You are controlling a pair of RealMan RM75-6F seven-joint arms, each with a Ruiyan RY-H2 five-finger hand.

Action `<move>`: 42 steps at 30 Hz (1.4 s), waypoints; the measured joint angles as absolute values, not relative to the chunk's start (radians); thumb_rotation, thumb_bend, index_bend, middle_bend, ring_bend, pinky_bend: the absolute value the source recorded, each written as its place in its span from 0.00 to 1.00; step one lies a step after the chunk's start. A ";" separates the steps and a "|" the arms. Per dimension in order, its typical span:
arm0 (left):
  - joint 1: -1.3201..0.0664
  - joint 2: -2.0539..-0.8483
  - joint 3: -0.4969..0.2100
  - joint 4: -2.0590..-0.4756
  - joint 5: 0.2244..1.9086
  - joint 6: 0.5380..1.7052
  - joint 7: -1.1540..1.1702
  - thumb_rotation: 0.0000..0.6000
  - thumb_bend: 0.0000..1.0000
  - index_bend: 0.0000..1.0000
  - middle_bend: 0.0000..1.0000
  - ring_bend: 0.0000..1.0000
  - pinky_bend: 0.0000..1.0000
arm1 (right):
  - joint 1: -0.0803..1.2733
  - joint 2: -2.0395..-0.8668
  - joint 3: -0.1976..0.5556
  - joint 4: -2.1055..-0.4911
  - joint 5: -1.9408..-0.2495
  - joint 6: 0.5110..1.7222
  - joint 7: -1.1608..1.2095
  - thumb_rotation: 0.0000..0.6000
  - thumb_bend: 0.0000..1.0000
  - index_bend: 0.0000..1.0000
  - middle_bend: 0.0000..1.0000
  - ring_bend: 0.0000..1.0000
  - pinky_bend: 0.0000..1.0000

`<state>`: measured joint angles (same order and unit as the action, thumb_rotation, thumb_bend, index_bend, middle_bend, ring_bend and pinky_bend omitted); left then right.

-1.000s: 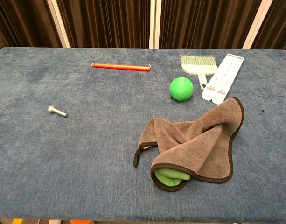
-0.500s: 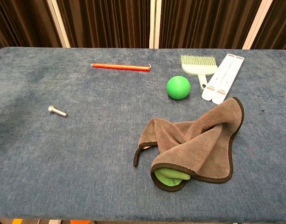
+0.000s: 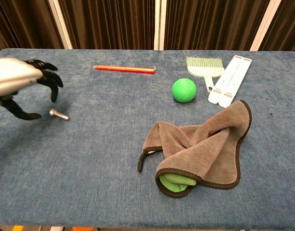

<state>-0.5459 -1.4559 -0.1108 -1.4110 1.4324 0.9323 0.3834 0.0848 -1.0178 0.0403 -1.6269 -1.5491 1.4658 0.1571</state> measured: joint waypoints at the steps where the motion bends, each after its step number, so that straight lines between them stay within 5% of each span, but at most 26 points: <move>1: -0.551 -1.471 -0.110 -1.399 1.424 0.928 0.397 1.00 0.24 0.44 0.20 0.02 0.00 | 0.084 -1.018 0.040 -1.626 -1.548 1.466 0.158 1.00 0.26 0.03 0.12 0.00 0.00; 15: -0.607 -1.585 -0.115 -1.336 1.300 0.906 0.502 1.00 0.26 0.47 0.20 0.02 0.00 | 0.078 -1.023 0.038 -1.609 -1.541 1.467 0.177 1.00 0.26 0.03 0.12 0.00 0.00; 42: -0.647 -1.616 -0.087 -1.311 1.237 0.902 0.485 1.00 0.41 0.55 0.20 0.02 0.00 | 0.070 -1.028 0.037 -1.586 -1.533 1.467 0.201 1.00 0.26 0.03 0.12 0.00 0.00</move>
